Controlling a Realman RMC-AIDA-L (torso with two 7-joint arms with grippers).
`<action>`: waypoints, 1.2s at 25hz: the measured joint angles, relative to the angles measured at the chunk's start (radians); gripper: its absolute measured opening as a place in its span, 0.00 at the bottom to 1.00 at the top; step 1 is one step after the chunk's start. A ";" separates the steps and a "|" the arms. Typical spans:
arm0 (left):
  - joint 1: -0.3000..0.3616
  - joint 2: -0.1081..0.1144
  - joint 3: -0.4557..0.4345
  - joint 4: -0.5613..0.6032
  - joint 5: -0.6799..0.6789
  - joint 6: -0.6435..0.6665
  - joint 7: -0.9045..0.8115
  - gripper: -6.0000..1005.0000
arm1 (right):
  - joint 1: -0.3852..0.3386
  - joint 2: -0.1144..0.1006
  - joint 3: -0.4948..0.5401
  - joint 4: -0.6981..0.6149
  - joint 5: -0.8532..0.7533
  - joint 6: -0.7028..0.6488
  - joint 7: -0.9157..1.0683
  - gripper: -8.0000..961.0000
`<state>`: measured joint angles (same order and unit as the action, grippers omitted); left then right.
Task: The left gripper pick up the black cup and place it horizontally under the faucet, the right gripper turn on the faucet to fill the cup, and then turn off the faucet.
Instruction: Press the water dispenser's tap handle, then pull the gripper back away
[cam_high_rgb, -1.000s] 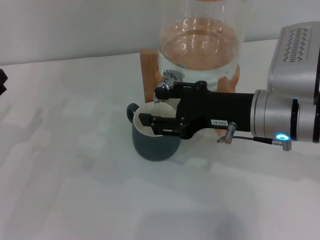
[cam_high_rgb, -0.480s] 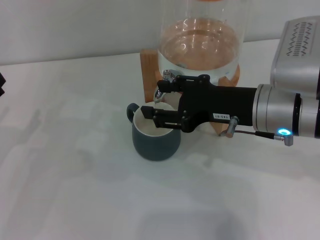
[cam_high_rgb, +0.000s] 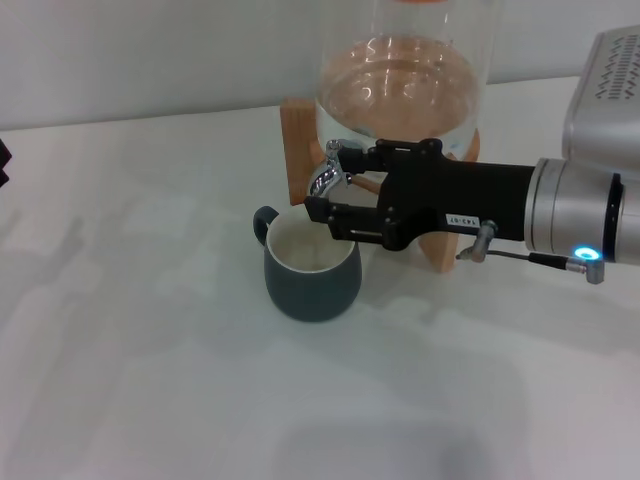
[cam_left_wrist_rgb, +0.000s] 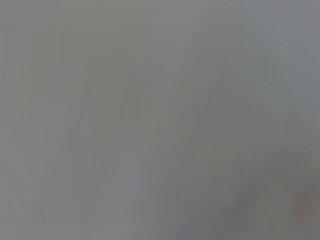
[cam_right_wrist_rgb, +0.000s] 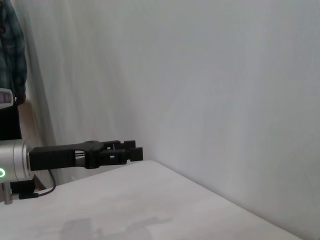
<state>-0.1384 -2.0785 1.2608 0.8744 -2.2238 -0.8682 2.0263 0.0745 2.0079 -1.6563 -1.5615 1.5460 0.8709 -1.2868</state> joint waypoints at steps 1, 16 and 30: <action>0.000 0.000 0.000 0.000 0.000 0.000 0.000 0.89 | 0.000 0.000 0.001 0.000 0.000 0.004 0.000 0.71; -0.004 0.000 -0.001 0.000 0.000 0.000 -0.001 0.89 | 0.007 0.000 0.002 0.021 0.001 0.030 0.000 0.71; 0.000 0.000 -0.003 0.000 0.001 0.000 -0.002 0.89 | -0.003 0.000 0.035 0.024 0.000 0.020 0.000 0.72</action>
<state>-0.1385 -2.0786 1.2577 0.8745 -2.2226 -0.8682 2.0248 0.0720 2.0079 -1.6208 -1.5380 1.5458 0.8906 -1.2870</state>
